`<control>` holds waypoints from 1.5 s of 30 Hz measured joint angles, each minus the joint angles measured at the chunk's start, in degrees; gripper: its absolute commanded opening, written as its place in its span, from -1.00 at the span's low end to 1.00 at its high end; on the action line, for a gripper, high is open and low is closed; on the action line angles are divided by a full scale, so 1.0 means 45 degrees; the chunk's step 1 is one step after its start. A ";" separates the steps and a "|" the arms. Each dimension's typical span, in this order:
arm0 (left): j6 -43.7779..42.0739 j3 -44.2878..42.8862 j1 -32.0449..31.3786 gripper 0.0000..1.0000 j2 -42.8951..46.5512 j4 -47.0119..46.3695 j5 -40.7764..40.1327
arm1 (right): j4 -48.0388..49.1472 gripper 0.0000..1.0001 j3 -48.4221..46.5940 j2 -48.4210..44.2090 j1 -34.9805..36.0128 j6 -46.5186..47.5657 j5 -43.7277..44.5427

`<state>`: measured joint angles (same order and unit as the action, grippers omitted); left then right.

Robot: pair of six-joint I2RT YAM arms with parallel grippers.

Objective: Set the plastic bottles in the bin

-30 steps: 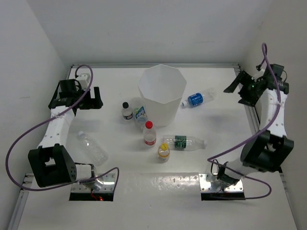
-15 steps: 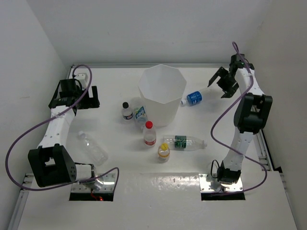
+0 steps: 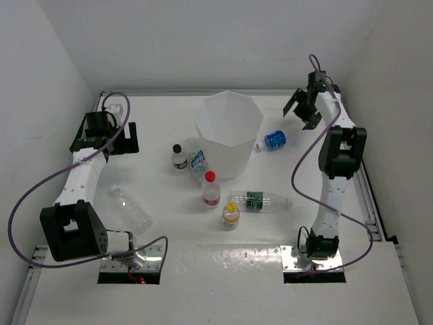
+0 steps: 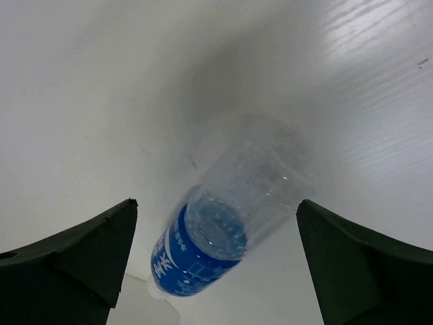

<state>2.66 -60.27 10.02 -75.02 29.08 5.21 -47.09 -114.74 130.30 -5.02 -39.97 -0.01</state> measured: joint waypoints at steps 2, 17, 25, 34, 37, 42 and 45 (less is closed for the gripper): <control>0.0000 0.0000 0.0000 1.00 -0.0005 0.0000 -0.0141 | 0.0121 1.00 -0.0039 0.0175 0.0257 0.0078 0.0257; -0.0053 0.0000 0.0000 1.00 -0.0233 0.0185 -0.0544 | 0.0214 0.36 0.0427 0.1083 0.0627 0.0777 0.1311; -0.0491 0.0000 0.0000 1.00 -0.0209 0.0296 -0.0238 | 0.0413 -0.50 0.0393 0.1161 0.0559 0.1651 0.0971; -0.2365 0.0000 0.0015 1.00 0.1137 0.0296 0.4163 | 0.0185 -1.00 0.0636 -0.2132 -0.0316 0.2516 -0.2370; -0.2837 0.0000 0.0024 0.87 0.1715 0.0248 0.5756 | 0.0777 -1.00 0.1175 -0.4770 -0.0627 0.2647 -0.3191; -0.3687 0.0321 0.0049 0.84 0.2642 0.0024 0.8689 | 0.2992 -1.00 0.2769 -0.9554 0.0160 0.2812 -0.3803; -0.3857 0.0831 0.0049 0.84 0.3487 -0.0146 1.0302 | 0.4726 -1.00 0.3589 -1.1560 0.1851 0.3235 -0.3653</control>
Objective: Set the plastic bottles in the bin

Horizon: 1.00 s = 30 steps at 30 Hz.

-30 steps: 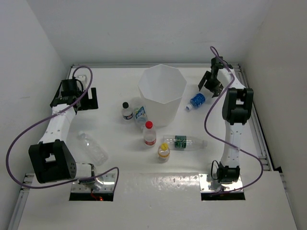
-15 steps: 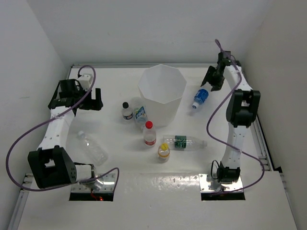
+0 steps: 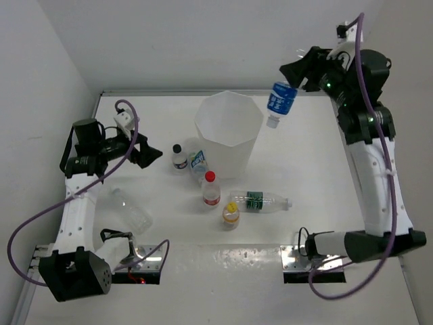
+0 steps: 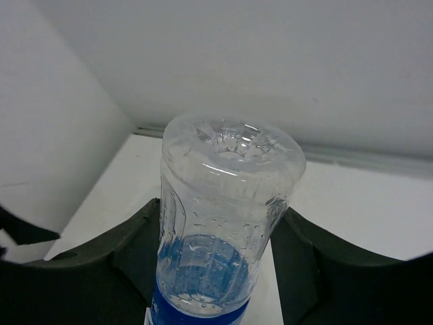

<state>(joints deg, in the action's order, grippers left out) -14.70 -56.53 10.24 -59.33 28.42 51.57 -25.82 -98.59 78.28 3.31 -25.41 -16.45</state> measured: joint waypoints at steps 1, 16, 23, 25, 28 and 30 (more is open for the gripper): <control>-0.0010 0.0141 0.0000 0.84 0.0233 -0.0083 0.0500 | 0.0559 -1.00 0.0238 -0.0437 0.0714 0.0214 0.0087; 0.0010 0.1375 -0.1214 0.94 0.1841 -0.0355 0.3274 | 0.7747 -0.68 0.3725 0.1457 0.6596 0.5770 0.4634; -0.0748 0.2074 -0.3895 0.94 0.1846 -0.0374 0.2356 | 0.8786 0.67 0.5168 0.1579 0.6630 0.6989 0.5377; -0.0957 0.2152 -0.4551 0.94 0.1549 -0.0442 0.2001 | 0.8840 0.83 0.5168 0.1574 0.6630 0.7091 0.5493; -0.0899 0.2176 -0.5221 0.94 0.0957 -0.0967 0.1438 | 0.8597 0.94 0.5071 0.1501 0.6630 0.7067 0.5542; -0.0709 0.2186 -0.5712 0.94 0.0510 -0.1540 0.1020 | 0.8165 0.94 0.4843 0.1467 0.6630 0.6960 0.5547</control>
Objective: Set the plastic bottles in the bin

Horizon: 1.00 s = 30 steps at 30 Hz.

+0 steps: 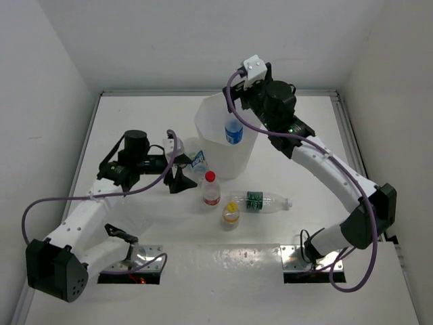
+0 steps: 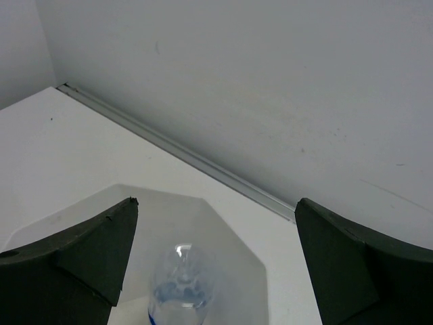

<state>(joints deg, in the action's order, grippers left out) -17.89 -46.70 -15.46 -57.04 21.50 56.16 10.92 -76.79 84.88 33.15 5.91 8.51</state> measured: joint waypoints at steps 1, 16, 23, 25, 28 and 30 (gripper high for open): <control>0.0087 0.0000 -0.0257 0.92 -0.0228 -0.0272 -0.0219 | -0.0209 0.94 -0.0083 -0.0049 -0.0005 -0.0053 0.0000; 0.0777 0.0219 -0.2943 0.52 -0.1802 -0.2827 -0.1248 | -0.5309 0.94 0.0083 -0.3755 -0.3143 -0.2142 -0.1273; 0.1501 0.0641 -0.3507 0.00 -0.1972 -0.3691 -0.1491 | -0.7091 0.94 0.2764 -0.5309 -0.5163 -0.2322 -0.2730; 0.1598 0.0651 -0.3512 -0.16 -0.1967 -0.3755 -0.1515 | -0.7388 0.94 0.3672 -0.5532 -0.5561 -0.2118 -0.3317; 0.1598 0.0495 -0.3517 -0.28 -0.1967 -0.3502 -0.1564 | -0.7893 0.96 0.4847 -0.5761 -0.5872 -0.1583 -0.3900; 0.1486 0.0073 -0.3517 -0.42 -0.1967 -0.2880 -0.1608 | -0.8179 0.99 0.5435 -0.5795 -0.5955 -0.1030 -0.4250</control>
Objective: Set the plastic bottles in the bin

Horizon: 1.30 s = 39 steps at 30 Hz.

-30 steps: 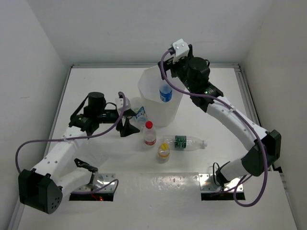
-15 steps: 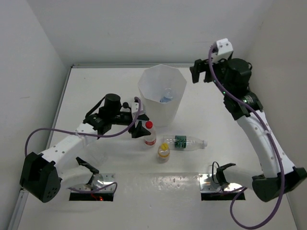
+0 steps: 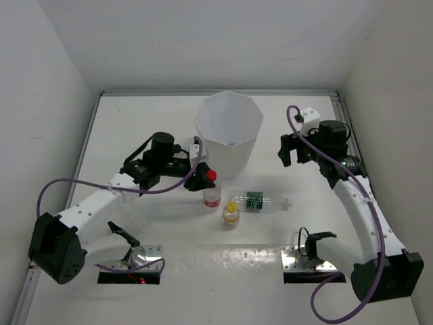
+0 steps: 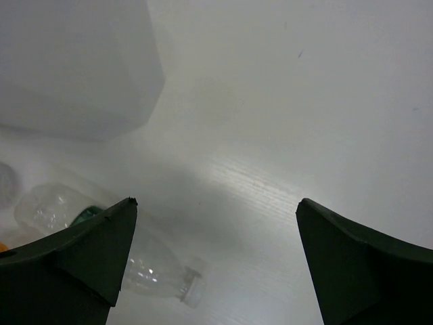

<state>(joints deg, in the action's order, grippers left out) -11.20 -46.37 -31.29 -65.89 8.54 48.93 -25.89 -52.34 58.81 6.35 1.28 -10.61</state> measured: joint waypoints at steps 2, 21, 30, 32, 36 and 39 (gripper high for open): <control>-0.0199 -0.0855 -0.0010 -0.56 0.0000 0.0840 -0.0058 | -0.0262 0.99 0.0389 0.0024 -0.0087 0.0515 -0.0291; -0.0539 -1.3119 0.0058 -0.88 -0.0937 0.3857 -0.0117 | -0.3536 0.99 0.0811 0.0899 0.0102 0.6931 -0.3521; -0.0364 -1.2133 0.0311 -0.41 -0.3288 0.2754 -0.2302 | -0.3575 0.91 0.0874 0.1676 0.2846 0.8325 -0.2788; -0.0340 -1.1672 0.0384 0.56 -0.3803 0.2754 -0.2929 | -0.3463 0.91 0.1020 0.2006 0.3337 0.8495 -0.2531; 0.0112 -1.1482 0.0471 0.87 -0.4352 0.2720 -0.4255 | -0.3264 0.86 0.1243 0.3104 0.4104 0.8694 -0.1676; 0.0267 -1.1482 0.0593 0.87 -0.4250 0.2453 -0.4862 | -0.3138 0.84 0.1239 0.4046 0.4556 0.8704 -0.1127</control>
<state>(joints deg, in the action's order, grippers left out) -10.00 -98.04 -28.62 -85.01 19.57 27.05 -40.01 -46.76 77.01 26.85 40.45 -15.68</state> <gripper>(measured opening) 0.936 0.935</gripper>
